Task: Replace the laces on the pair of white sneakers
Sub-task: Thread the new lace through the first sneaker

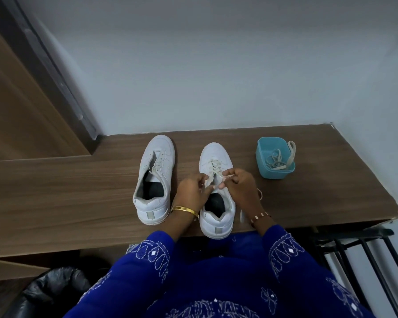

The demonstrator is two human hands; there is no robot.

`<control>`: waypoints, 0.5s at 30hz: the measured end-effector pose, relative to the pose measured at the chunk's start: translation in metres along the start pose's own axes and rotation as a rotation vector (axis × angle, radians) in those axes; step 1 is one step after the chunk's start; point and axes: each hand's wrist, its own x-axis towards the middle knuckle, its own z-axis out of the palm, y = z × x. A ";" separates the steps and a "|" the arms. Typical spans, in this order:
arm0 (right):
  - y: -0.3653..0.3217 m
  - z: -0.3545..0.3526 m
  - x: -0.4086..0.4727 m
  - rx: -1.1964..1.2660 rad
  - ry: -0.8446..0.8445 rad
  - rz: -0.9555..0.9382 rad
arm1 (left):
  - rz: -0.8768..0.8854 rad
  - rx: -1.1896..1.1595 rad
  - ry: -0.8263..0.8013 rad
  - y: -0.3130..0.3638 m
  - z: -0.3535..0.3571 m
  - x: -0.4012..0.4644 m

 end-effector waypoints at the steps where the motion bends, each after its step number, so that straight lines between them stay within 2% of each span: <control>1: 0.000 0.001 0.000 -0.011 0.004 0.005 | 0.006 0.025 0.010 -0.001 0.001 0.001; 5: 0.002 0.007 0.000 -0.026 0.027 0.020 | 0.033 0.111 0.051 -0.001 0.004 0.000; 8: 0.003 0.011 0.001 -0.048 0.059 0.020 | -0.110 -0.163 0.104 -0.010 0.004 0.004; 10: 0.005 0.014 0.002 -0.105 0.071 0.001 | -0.222 -0.339 0.077 -0.019 0.006 0.011; 15: 0.002 0.019 -0.001 -0.199 0.088 -0.125 | -0.327 -0.553 0.021 -0.032 0.012 0.016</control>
